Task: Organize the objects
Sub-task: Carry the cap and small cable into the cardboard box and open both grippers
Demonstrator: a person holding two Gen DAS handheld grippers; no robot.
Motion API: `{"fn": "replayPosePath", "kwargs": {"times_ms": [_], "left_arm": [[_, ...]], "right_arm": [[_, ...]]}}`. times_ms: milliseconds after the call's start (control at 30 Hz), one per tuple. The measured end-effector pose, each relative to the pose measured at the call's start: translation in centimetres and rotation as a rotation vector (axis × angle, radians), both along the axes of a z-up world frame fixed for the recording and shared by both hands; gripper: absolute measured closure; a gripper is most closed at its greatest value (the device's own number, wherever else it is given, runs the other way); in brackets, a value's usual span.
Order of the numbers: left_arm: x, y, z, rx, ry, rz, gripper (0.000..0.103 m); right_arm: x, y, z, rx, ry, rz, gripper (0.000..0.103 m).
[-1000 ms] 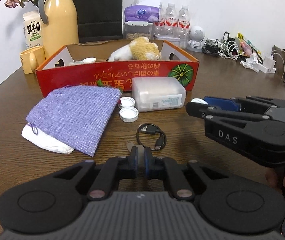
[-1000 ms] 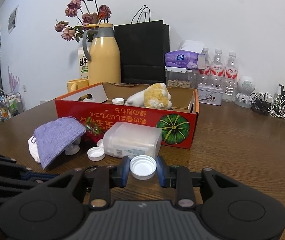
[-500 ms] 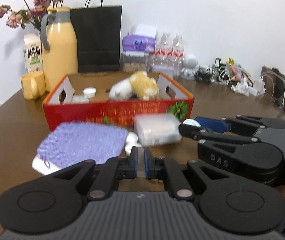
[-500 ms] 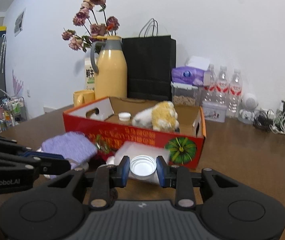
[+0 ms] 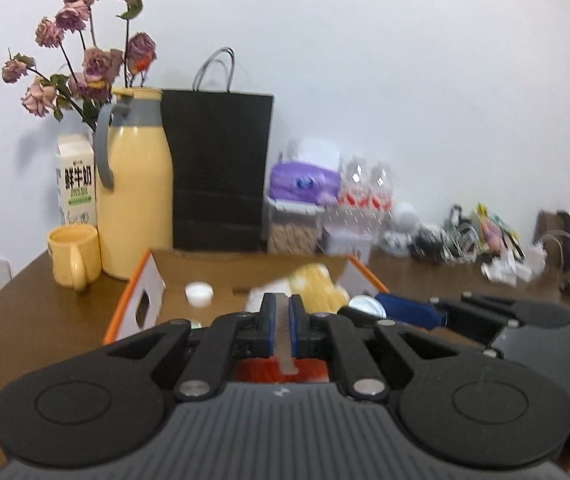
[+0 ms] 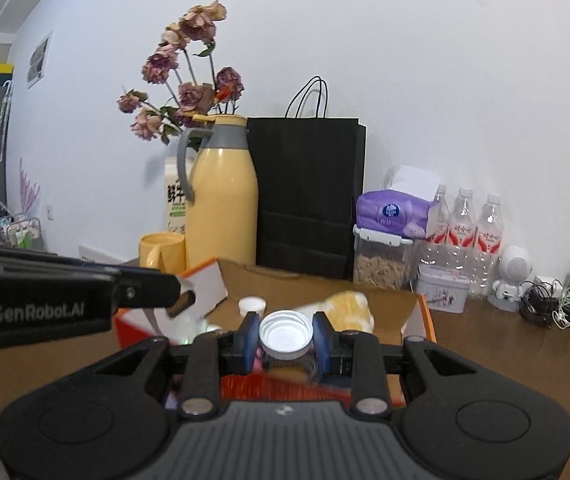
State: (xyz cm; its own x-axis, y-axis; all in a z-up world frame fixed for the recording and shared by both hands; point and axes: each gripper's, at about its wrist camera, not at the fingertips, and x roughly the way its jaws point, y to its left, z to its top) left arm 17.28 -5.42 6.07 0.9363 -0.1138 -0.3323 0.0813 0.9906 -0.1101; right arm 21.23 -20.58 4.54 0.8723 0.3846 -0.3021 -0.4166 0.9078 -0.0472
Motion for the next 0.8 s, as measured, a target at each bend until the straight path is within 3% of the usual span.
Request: {"fn": "replayPosePath", "kwargs": {"times_ms": [200,333,433,533,800], "left_arm": [[5.4,1.2,0.1,-0.026,-0.003,0.045,0.096],[8.8,2.5,-2.0,-0.055,0.017,0.098,0.095],[10.9,3.7,-3.6,-0.048,0.096,0.126,0.096],[11.5,4.3,-4.5,-0.047,0.138,0.131,0.095],[11.3,3.5,-5.4,0.002,0.141,0.122,0.095]], "right_arm": [[5.1,1.9,-0.4,0.034,0.033,-0.045,0.076],[7.0,1.9,-2.7,0.037,0.077,-0.068,0.076],[7.8,1.8,-3.9,0.034,0.113,-0.071,0.076],[8.1,1.9,-4.3,0.023,0.119,-0.083,0.076],[8.2,2.4,-5.2,-0.008,0.126,-0.092,0.076]]}}
